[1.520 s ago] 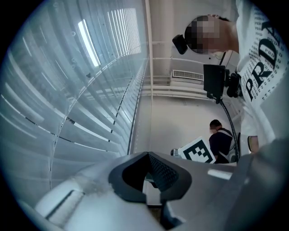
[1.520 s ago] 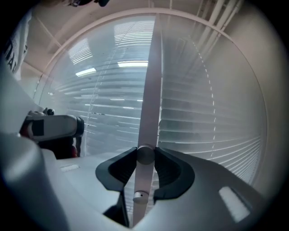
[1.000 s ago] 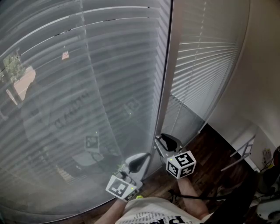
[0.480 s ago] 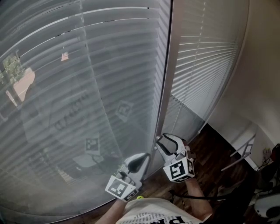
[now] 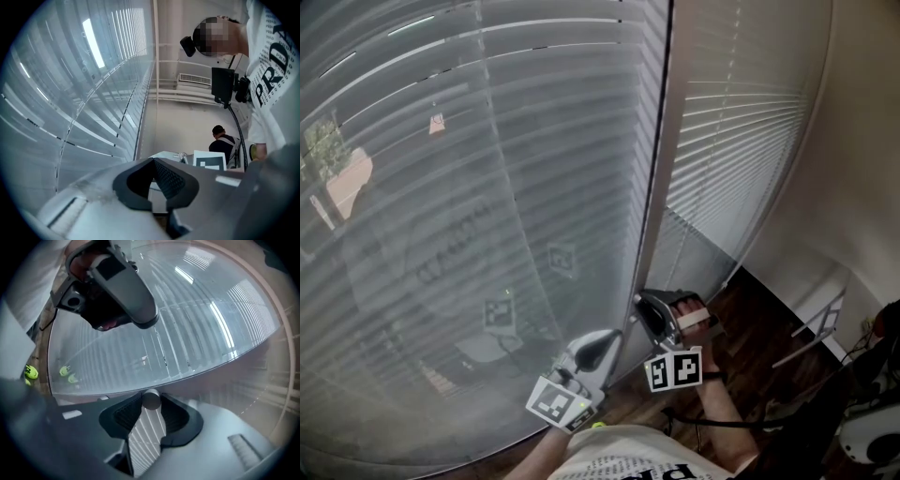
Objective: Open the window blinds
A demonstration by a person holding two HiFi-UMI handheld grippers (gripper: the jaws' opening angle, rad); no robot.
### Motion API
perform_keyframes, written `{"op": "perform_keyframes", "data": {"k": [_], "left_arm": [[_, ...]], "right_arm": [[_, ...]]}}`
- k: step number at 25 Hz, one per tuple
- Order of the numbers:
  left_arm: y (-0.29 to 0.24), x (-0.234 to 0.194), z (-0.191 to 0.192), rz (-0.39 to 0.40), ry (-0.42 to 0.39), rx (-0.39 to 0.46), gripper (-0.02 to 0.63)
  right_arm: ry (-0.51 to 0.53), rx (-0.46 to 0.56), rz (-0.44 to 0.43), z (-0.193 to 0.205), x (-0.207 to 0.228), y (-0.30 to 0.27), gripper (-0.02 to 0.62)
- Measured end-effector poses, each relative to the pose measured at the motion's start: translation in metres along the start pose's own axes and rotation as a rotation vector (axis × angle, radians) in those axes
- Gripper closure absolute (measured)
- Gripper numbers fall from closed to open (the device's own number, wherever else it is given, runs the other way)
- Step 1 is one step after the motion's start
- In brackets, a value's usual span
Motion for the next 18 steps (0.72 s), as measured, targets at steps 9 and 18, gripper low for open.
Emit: {"op": "perform_keyframes", "data": {"k": [9, 18], "left_arm": [[0.0007, -0.0036, 0.0009, 0.000, 0.000, -0.004, 0.614], [-0.0017, -0.0035, 0.0031, 0.007, 0.003, -0.004, 0.614]], "right_arm": [[-0.052, 0.028, 0.007, 0.0016, 0.0019, -0.0013, 0.469], [-0.191, 0.059, -0.020, 0.0030, 0.0057, -0.0004, 0.466]]}}
Point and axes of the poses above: the fingertips, and each gripper's own axes: y backward along the fingers, x to its right, z out of its underside, the point moved 6 cm from there along y, backward along the fingers, and after that the axes turned 9 degrees about -y, right-handed, at the moved point
